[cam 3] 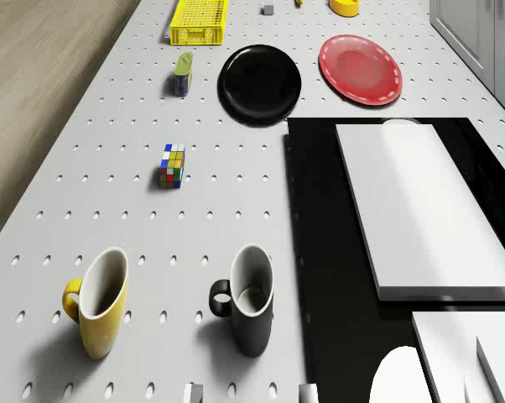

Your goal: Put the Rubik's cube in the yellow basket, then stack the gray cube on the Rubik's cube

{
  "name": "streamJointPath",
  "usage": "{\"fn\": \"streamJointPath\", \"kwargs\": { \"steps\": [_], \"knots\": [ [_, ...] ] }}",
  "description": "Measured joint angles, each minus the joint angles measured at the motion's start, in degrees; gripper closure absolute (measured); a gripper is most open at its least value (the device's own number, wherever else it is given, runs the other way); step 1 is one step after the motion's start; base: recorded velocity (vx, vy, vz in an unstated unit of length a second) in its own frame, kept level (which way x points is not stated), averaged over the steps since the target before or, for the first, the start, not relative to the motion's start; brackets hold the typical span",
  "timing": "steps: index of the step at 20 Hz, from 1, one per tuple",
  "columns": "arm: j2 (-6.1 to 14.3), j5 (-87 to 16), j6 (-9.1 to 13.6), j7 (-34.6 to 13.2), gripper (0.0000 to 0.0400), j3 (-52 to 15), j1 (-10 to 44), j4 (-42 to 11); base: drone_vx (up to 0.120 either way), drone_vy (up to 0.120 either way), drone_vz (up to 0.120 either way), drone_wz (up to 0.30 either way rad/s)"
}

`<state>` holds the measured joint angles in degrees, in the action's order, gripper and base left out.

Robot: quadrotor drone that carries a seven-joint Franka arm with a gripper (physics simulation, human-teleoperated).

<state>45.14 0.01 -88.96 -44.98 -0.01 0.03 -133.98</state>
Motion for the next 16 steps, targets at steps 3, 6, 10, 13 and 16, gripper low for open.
{"fn": "streamJointPath", "kwargs": {
  "steps": [3, 6, 10, 13, 16],
  "knots": [
    [-0.43, 0.03, 3.05, 0.05, 0.0, -0.04, 0.09, 3.62, 0.12, 0.0, 0.0, 0.0],
    [-1.45, 0.06, 5.61, 0.09, 0.0, -0.08, 0.16, 7.33, 0.12, 0.0, 0.0, 0.0],
    [-3.06, 0.09, 8.32, 0.12, 0.0, -0.13, 0.23, 11.83, 0.12, 0.11, 0.0, 0.0],
    [-3.96, 0.1, 9.64, 0.13, 0.0, -0.15, 0.27, 14.19, 0.12, 0.12, 0.0, 0.0],
    [-4.5, 0.11, 10.41, 0.15, 0.0, -0.17, 0.3, 15.63, 0.12, 0.013, 0.0, 0.0]
  ]
}}
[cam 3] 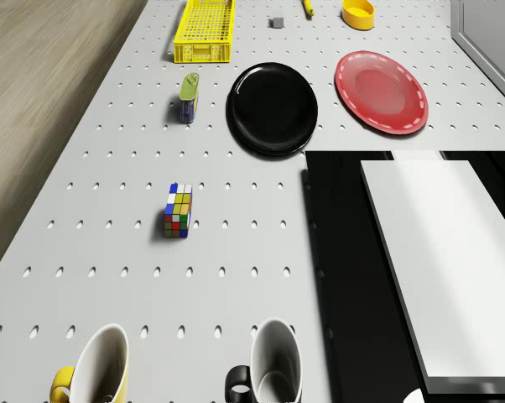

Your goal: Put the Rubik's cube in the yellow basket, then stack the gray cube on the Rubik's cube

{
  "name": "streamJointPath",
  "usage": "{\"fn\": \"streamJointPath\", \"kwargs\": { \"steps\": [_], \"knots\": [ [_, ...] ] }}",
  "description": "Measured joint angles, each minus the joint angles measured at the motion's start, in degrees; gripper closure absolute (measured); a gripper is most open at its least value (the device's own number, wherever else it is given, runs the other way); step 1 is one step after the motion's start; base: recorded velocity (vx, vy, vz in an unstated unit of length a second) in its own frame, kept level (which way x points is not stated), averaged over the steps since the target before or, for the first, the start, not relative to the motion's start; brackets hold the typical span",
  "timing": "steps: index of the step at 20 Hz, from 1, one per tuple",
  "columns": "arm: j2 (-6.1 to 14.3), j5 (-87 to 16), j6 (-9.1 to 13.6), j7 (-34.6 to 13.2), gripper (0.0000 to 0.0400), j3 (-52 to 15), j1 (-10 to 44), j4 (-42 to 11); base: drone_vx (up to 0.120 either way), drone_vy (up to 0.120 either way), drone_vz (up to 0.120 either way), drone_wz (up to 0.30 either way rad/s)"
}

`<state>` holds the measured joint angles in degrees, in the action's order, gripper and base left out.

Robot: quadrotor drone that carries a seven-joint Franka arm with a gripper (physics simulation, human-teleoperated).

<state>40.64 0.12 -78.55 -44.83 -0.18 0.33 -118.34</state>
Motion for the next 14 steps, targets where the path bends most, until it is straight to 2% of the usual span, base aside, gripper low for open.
{"fn": "streamJointPath", "kwargs": {
  "steps": [14],
  "knots": [
    [-0.3, 0.02, 0.38, 0.05, 0.0, -0.08, 0.12, 1.29, 0.12, 0.0, 0.0, 0.0]
  ]
}}
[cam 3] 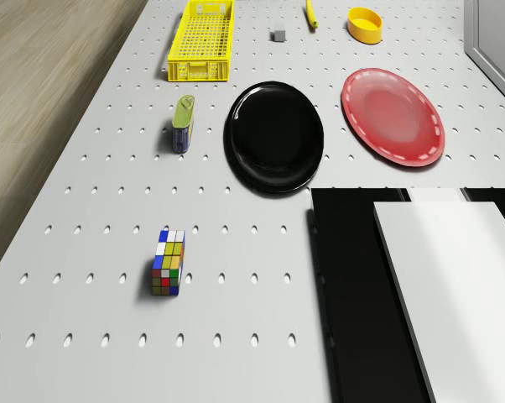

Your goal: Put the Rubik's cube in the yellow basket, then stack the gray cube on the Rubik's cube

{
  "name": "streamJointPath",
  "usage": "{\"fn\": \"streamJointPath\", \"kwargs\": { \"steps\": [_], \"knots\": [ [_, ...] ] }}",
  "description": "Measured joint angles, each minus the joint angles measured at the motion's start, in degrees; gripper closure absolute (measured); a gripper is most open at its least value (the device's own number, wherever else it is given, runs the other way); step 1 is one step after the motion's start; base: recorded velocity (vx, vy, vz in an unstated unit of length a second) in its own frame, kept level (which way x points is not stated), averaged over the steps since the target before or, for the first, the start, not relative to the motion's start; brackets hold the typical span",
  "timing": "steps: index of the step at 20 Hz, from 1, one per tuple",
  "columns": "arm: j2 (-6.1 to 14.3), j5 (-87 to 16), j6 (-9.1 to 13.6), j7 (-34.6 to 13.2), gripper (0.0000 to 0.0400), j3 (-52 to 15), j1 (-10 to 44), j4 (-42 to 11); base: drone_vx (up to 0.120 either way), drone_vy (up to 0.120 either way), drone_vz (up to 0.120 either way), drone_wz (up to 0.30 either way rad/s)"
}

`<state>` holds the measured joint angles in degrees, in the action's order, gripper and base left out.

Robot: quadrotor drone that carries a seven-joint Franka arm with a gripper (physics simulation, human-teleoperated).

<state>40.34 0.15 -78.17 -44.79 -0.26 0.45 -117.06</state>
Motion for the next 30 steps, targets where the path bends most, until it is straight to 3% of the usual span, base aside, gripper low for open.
{"fn": "streamJointPath", "kwargs": {
  "steps": [5, 30],
  "knots": [
    [0.13, -0.02, -0.19, 0.01, 0.0, -0.04, 0.03, -0.1, 0.112, 0.048, 0.0, 0.0],
    [0.9, -3.63, -1.28, -0.43, 0.0, -2.66, 0.89, -0.91, 0.0, 0.12, 0.0, 0.0]
  ]
}}
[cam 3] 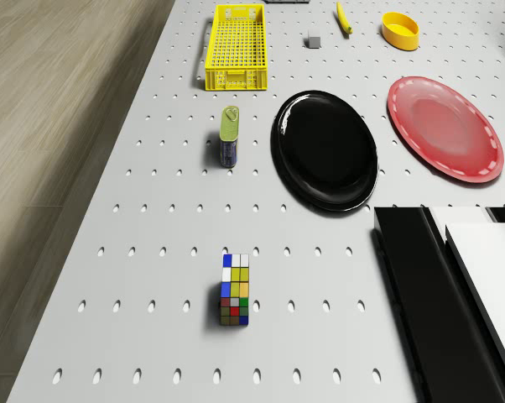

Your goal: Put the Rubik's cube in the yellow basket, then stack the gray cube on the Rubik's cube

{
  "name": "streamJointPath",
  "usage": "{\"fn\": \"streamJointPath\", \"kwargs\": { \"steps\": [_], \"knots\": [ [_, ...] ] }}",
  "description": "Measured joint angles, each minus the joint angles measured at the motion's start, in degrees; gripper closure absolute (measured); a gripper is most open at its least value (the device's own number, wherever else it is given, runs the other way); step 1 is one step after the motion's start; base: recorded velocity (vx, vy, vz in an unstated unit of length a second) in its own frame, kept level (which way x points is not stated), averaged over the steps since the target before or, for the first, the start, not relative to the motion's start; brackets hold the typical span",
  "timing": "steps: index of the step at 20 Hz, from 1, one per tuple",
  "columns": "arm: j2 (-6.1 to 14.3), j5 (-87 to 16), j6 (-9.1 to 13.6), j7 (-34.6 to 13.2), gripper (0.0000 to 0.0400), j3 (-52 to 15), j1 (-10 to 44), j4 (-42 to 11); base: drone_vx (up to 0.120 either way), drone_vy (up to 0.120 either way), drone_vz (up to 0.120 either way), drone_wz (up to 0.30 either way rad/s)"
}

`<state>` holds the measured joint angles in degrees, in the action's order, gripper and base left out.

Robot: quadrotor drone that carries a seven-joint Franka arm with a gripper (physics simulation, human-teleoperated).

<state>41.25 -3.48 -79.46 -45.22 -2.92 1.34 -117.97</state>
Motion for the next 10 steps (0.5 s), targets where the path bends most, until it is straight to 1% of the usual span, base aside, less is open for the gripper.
{"fn": "streamJointPath", "kwargs": {
  "steps": [6, 10],
  "knots": [
    [0.33, -6.43, -0.36, -0.86, 0.0, -4.57, 1.41, -0.77, 0.0, 0.12, 0.0, 0.0],
    [0.87, -15.87, -0.8, -2.22, 0.0, -11.19, 3.52, -2.73, 0.0, 0.12, 0.0, 0.0]
  ]
}}
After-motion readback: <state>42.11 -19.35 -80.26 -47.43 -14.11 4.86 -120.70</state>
